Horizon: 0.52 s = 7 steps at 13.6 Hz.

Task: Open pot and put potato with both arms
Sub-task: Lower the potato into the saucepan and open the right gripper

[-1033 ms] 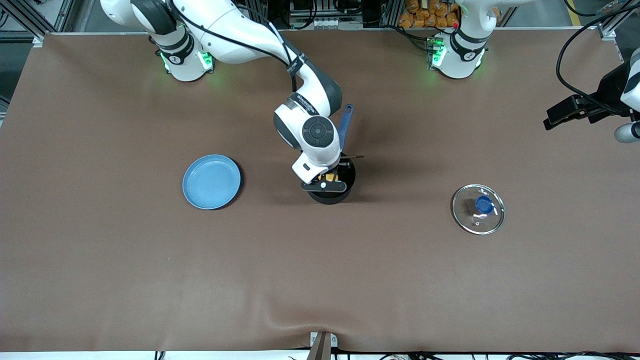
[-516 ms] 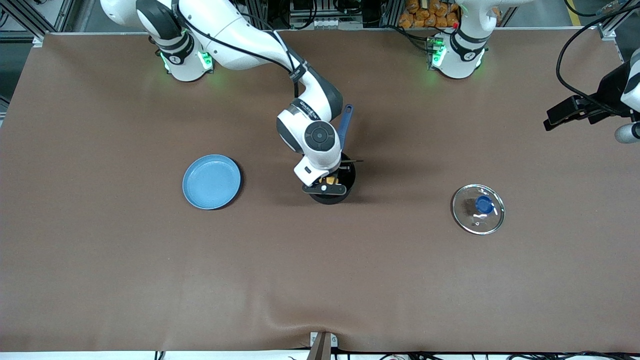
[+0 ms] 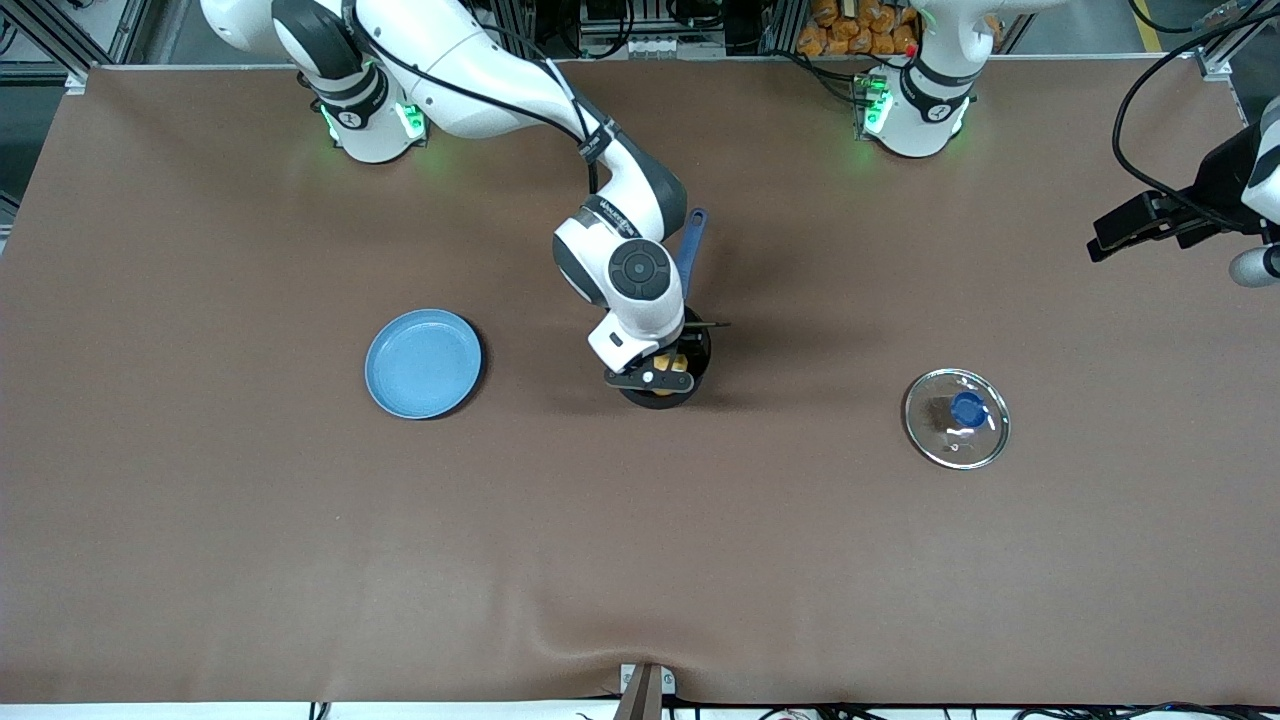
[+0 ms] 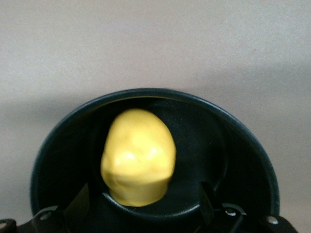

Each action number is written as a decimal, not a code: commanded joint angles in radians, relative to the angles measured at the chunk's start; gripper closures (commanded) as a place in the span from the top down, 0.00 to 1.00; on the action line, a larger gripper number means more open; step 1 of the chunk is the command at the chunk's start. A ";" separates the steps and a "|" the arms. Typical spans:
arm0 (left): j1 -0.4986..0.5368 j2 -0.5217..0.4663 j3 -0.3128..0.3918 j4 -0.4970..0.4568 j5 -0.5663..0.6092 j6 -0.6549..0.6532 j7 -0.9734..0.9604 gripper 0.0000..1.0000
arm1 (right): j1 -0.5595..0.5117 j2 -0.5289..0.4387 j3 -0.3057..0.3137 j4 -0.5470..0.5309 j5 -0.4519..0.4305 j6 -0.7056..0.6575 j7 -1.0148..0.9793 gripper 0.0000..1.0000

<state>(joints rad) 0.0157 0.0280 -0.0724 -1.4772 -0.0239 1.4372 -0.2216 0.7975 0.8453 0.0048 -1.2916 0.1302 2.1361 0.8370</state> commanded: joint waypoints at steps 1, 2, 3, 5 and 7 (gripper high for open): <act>0.003 -0.005 0.002 -0.005 -0.018 0.011 0.018 1.00 | 0.000 0.003 -0.009 0.046 -0.017 -0.024 0.024 1.00; 0.003 -0.005 0.002 -0.005 -0.018 0.011 0.018 1.00 | -0.001 -0.003 -0.009 0.057 -0.017 -0.048 0.022 1.00; 0.004 -0.005 0.002 -0.005 -0.019 0.012 0.018 1.00 | -0.003 -0.006 -0.012 0.078 -0.017 -0.098 0.022 1.00; 0.004 -0.005 0.002 -0.003 -0.019 0.012 0.018 1.00 | -0.024 -0.022 -0.014 0.145 -0.015 -0.224 0.022 1.00; 0.004 -0.005 0.002 -0.005 -0.019 0.012 0.018 1.00 | -0.067 -0.051 -0.009 0.182 -0.014 -0.321 0.017 1.00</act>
<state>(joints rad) 0.0157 0.0280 -0.0724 -1.4772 -0.0239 1.4398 -0.2216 0.7765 0.8298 -0.0170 -1.1474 0.1301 1.9036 0.8409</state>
